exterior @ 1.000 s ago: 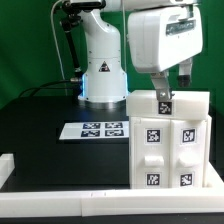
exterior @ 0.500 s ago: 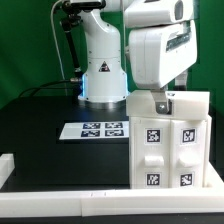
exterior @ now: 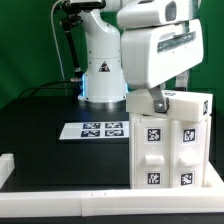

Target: Assemble cabinet

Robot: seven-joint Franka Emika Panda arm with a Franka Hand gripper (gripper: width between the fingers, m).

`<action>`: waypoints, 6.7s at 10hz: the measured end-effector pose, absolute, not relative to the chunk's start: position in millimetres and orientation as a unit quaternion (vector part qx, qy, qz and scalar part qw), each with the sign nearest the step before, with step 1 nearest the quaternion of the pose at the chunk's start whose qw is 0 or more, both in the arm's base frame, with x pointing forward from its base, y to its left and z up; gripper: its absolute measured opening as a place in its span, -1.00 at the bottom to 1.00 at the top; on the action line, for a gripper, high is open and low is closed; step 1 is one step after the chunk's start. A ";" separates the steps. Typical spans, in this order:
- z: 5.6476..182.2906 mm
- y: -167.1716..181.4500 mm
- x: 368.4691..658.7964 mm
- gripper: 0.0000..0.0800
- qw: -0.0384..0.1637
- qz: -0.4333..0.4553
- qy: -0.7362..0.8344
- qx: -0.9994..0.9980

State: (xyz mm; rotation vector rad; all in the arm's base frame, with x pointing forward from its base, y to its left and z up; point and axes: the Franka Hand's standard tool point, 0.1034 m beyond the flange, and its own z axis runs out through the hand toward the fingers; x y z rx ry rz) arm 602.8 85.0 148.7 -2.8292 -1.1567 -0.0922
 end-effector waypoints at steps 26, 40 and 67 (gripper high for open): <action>148.3 75.2 586.1 0.40 0.103 -0.004 0.678 -0.728; 153.2 89.0 588.0 0.40 0.137 0.049 0.850 -0.506; 179.0 96.0 610.4 0.99 0.093 -0.027 -0.080 -0.992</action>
Offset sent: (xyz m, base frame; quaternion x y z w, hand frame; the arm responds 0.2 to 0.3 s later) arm -0.0059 0.0046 0.0000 0.0209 -0.0105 0.2903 0.9567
